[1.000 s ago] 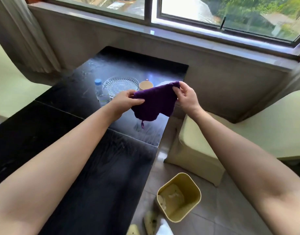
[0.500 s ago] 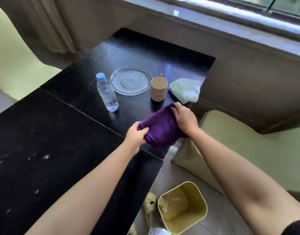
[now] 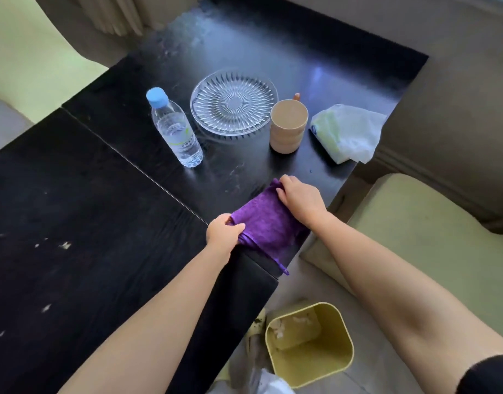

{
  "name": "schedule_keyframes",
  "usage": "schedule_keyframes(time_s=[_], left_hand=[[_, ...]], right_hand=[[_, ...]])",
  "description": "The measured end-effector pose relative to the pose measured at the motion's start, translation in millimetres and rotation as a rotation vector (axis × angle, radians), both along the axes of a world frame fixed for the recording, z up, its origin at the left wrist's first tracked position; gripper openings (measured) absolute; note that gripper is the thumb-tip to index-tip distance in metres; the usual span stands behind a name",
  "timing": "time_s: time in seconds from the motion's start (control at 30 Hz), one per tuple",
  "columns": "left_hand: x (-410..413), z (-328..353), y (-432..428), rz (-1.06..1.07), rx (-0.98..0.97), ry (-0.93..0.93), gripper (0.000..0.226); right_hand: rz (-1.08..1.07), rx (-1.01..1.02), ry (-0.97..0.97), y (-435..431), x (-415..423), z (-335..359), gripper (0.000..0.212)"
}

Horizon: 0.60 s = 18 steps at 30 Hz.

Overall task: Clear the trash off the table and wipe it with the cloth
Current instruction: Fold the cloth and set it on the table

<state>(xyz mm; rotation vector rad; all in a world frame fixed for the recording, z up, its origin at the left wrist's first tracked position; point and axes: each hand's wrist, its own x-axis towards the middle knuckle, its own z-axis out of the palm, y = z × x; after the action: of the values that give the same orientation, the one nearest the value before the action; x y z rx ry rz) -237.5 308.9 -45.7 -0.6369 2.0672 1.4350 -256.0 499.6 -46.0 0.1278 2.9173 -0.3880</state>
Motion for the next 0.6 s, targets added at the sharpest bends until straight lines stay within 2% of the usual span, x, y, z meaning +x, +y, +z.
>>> schedule_keyframes(time_s=[0.07, 0.27, 0.33, 0.4, 0.47, 0.6], left_hand=[[-7.8, -5.8, -1.5, -0.096, -0.12, 0.05, 0.005], [-23.4, -4.5, -2.9, -0.266, -0.332, 0.164, 0.023], [-29.1, -6.4, -7.2, -0.283, -0.337, 0.188, 0.026], [-39.1, -6.6, -12.0, -0.237, -0.321, 0.197, 0.037], [-56.6, -4.3, -19.3, -0.123, -0.317, 0.21, 0.058], [-107.7, 10.8, -40.7, 0.117, -0.218, 0.311, 0.099]], right_hand=[[0.02, 0.031, 0.004, 0.1, -7.2, -4.9, 0.034], [-0.014, 0.018, 0.033, 5.5, -17.5, -20.9, 0.036], [-0.014, -0.004, 0.053, 9.9, -20.4, -24.1, 0.037], [-0.065, -0.066, 0.08, 16.0, -24.1, -26.0, 0.041], [-0.207, -0.204, 0.12, 23.2, -30.9, -24.9, 0.051], [-0.46, -0.466, 0.178, 38.9, -61.5, -12.6, 0.087]])
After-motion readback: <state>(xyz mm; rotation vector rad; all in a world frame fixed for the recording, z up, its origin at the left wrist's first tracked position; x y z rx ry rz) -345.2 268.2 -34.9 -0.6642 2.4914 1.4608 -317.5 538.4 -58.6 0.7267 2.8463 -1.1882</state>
